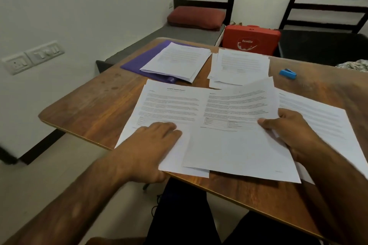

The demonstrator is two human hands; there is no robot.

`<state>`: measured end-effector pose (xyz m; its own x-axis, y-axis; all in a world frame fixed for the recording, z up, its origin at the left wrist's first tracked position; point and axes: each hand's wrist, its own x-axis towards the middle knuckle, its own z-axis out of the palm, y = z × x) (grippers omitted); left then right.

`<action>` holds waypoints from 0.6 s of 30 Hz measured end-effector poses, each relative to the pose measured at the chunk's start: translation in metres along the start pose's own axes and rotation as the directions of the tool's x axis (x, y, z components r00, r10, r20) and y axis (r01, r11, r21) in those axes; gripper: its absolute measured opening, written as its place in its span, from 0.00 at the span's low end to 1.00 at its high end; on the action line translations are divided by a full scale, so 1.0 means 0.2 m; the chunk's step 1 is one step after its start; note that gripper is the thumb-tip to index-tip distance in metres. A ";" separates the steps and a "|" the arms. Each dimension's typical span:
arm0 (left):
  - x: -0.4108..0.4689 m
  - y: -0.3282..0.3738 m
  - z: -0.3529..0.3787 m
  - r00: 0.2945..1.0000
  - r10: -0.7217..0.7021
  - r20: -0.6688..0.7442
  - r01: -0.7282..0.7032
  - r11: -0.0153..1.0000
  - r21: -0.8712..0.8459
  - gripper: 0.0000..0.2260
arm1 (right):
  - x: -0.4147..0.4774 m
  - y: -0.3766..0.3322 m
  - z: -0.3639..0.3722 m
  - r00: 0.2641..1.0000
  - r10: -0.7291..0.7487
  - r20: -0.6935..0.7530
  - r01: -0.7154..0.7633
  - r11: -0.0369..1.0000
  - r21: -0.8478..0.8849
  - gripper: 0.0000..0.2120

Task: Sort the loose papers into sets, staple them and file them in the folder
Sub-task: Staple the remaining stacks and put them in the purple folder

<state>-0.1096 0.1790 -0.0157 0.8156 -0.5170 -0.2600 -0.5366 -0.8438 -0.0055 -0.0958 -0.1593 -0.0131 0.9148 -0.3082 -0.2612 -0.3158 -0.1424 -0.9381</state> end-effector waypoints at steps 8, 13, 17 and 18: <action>-0.03 -0.15 -0.06 0.994 0.065 0.085 -0.037 0.952 -0.305 0.37 | 0.00 0.05 -0.01 0.999 0.037 0.006 -0.037 0.999 -0.010 0.10; -0.05 -0.19 -0.05 0.986 -0.135 -0.097 0.028 0.707 -0.707 0.08 | 0.02 0.07 -0.03 0.999 0.042 0.006 -0.042 0.999 -0.008 0.13; -0.07 -0.20 -0.02 0.868 -0.416 -0.271 -0.078 0.425 -0.902 0.06 | 0.02 0.06 -0.04 0.999 0.036 -0.004 -0.036 0.999 0.000 0.14; -0.07 -0.20 -0.02 0.837 -0.472 -0.277 -0.100 0.365 -0.926 0.06 | 0.02 0.06 -0.04 0.999 0.037 -0.004 -0.037 0.999 0.000 0.14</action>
<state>-0.0983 0.2187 -0.0074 0.9958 -0.0747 0.0523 -0.0774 -0.3894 0.9178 -0.0983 -0.1698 -0.0239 0.9013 -0.3169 -0.2953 -0.3498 -0.1305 -0.9277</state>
